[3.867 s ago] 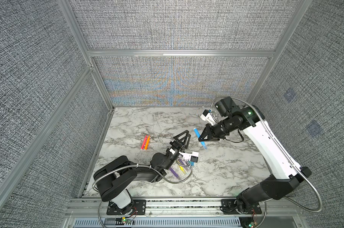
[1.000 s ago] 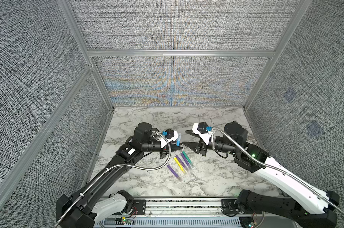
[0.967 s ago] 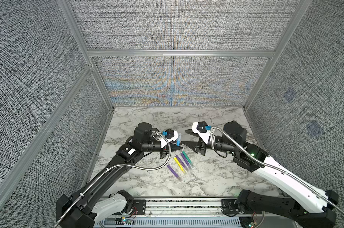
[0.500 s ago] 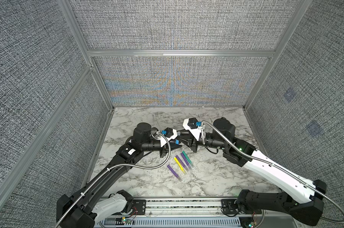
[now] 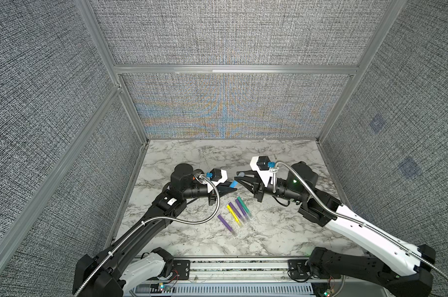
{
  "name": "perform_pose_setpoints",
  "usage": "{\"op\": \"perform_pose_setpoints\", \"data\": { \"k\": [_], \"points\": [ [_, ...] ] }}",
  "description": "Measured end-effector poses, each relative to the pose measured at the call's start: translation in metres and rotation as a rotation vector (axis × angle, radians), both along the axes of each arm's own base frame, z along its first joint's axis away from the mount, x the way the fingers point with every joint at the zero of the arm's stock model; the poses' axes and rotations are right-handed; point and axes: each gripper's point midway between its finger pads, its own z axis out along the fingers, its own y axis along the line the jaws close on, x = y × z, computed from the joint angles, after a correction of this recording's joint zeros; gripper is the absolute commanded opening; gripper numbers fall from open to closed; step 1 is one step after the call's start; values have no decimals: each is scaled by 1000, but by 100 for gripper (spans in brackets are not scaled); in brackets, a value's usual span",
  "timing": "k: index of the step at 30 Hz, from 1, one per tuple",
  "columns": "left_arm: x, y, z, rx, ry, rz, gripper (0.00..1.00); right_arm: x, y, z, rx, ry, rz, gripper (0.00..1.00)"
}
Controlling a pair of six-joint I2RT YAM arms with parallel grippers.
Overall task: Remove pen caps from pens
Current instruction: Open the pen cap on the pen, then place the pen at the middle-left of the table.
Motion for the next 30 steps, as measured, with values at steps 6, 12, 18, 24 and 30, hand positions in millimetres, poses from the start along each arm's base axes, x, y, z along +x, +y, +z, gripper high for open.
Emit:
{"op": "perform_pose_setpoints", "data": {
  "k": [6,12,18,24,30],
  "points": [
    [19,0,-43,59,144,47,0,19,-19,71,189,-148,-134,0],
    [32,2,-65,95,215,88,0,20,-24,134,335,-257,-157,0],
    [99,52,-66,142,251,506,0,79,-60,136,242,-185,-472,0],
    [149,148,-112,312,408,1022,0,150,-131,-25,-208,134,-801,0],
    [157,240,-169,474,559,1341,0,151,-174,-108,-409,329,-890,0]
  ]
}}
